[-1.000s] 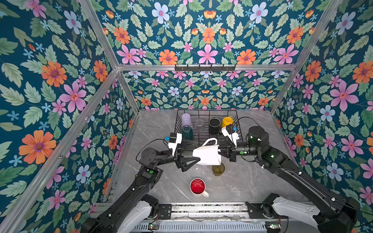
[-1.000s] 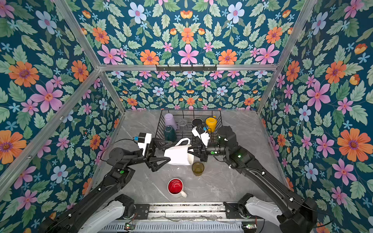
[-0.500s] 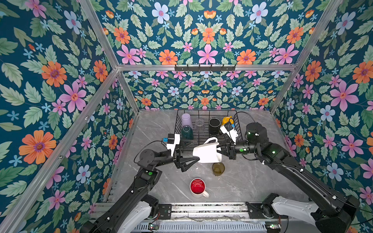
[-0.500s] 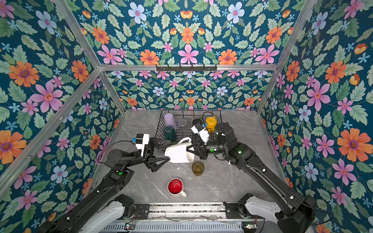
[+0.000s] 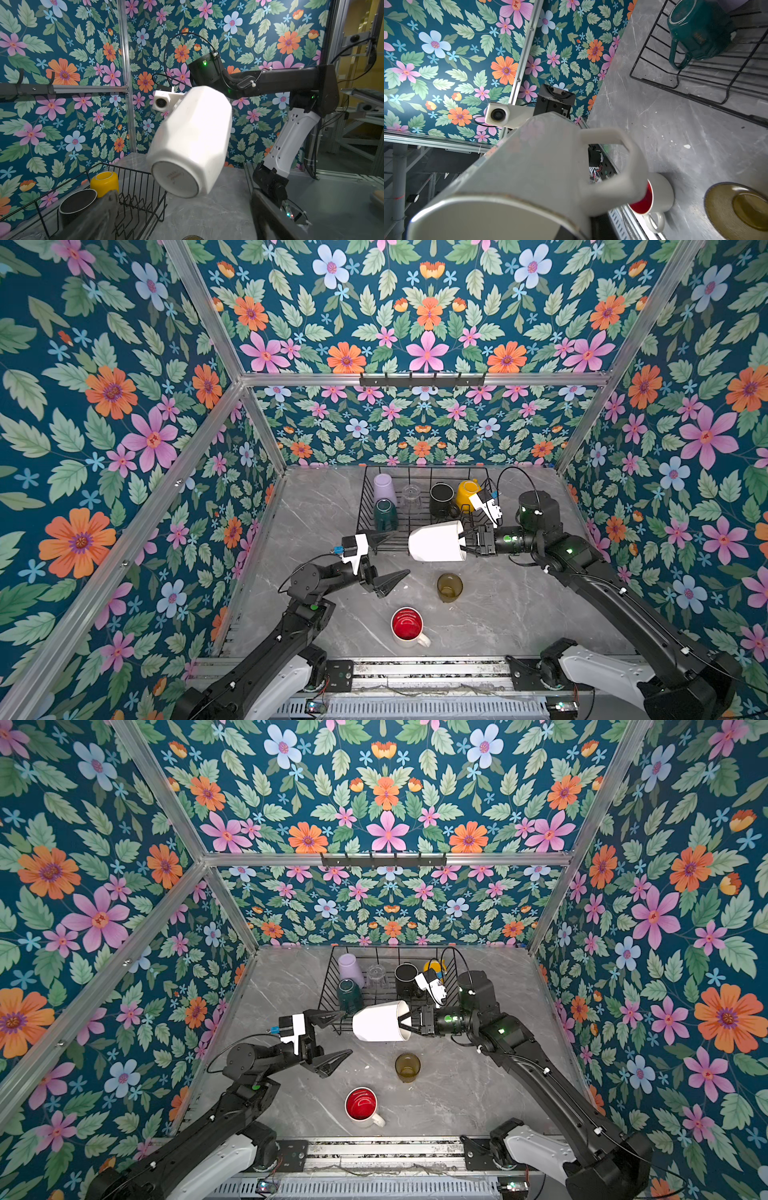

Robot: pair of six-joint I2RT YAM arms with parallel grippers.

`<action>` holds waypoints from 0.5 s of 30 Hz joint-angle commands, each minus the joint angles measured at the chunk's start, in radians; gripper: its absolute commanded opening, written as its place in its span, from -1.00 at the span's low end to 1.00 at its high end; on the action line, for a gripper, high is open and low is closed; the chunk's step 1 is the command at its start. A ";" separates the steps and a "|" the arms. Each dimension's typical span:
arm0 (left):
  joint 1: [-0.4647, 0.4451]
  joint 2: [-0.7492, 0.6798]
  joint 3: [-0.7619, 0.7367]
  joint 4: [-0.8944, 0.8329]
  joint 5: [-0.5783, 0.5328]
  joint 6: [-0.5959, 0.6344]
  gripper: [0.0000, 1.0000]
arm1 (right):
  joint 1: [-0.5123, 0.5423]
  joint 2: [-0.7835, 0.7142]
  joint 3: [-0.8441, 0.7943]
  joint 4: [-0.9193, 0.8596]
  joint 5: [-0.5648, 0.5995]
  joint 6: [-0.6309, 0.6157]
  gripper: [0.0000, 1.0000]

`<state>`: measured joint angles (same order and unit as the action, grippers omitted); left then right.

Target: Load the cups into the dish rack

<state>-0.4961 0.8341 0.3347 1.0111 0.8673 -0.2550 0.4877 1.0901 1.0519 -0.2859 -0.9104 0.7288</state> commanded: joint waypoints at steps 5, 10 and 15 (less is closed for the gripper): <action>-0.004 0.037 -0.002 0.139 0.024 0.101 0.99 | 0.014 0.025 0.001 0.122 -0.110 0.047 -1.00; -0.007 0.035 -0.011 0.137 0.021 0.120 1.00 | 0.053 0.041 -0.004 0.151 -0.114 0.051 -1.00; -0.010 0.036 -0.020 0.172 0.028 0.118 0.99 | 0.094 0.065 -0.014 0.186 -0.104 0.070 -1.00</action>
<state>-0.5053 0.8707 0.3141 1.1221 0.8795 -0.1501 0.5686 1.1500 1.0370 -0.1986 -0.9871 0.7818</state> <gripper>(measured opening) 0.996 0.091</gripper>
